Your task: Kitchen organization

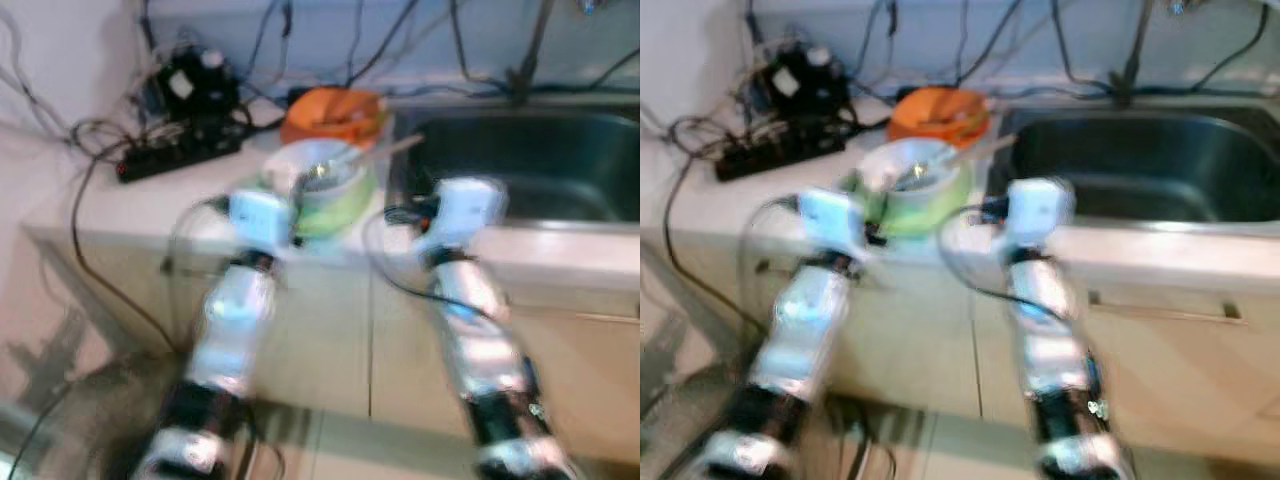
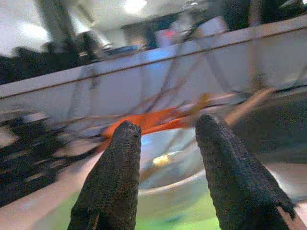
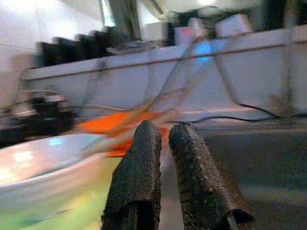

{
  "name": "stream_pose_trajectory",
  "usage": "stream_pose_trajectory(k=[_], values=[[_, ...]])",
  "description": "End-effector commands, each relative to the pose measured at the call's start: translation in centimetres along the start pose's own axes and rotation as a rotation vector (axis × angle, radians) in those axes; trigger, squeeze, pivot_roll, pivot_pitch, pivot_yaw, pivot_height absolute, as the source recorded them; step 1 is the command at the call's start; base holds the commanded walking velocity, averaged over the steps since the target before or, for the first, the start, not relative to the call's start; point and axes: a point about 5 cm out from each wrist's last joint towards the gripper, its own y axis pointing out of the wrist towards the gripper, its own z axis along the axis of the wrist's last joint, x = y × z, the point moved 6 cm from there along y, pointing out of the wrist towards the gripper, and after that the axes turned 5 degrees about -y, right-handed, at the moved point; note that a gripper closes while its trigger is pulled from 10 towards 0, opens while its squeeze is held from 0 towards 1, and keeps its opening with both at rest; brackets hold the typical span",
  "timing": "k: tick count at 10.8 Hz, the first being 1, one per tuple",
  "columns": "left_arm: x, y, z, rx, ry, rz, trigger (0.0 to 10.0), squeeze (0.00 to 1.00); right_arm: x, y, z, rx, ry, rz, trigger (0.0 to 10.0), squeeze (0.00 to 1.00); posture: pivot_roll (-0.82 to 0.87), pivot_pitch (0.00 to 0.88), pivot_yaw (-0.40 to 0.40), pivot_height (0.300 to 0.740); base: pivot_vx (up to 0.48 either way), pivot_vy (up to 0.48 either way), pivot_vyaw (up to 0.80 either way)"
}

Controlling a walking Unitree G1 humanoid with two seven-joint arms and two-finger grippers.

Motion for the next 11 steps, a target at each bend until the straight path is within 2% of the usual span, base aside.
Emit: stream_pose_trajectory(k=[1,3,11], values=[[-1.58,-0.07,0.58,0.017,0.030,0.026,10.0,0.00,-1.67,0.21,0.60,0.019,0.019,0.036,10.0,0.00,0.03,0.000,0.109,0.740,0.262,0.000,0.00],[-1.46,-0.06,0.64,0.019,0.039,0.018,10.0,0.00,-1.66,0.19,0.58,0.018,0.018,0.034,10.0,0.00,0.03,0.000,0.109,0.740,0.262,0.000,0.00],[-1.44,-0.01,0.64,0.019,0.082,0.017,10.0,0.00,-1.63,0.18,0.46,0.013,0.015,0.031,10.0,0.00,0.04,0.000,0.110,0.740,0.000,0.000,0.00]])
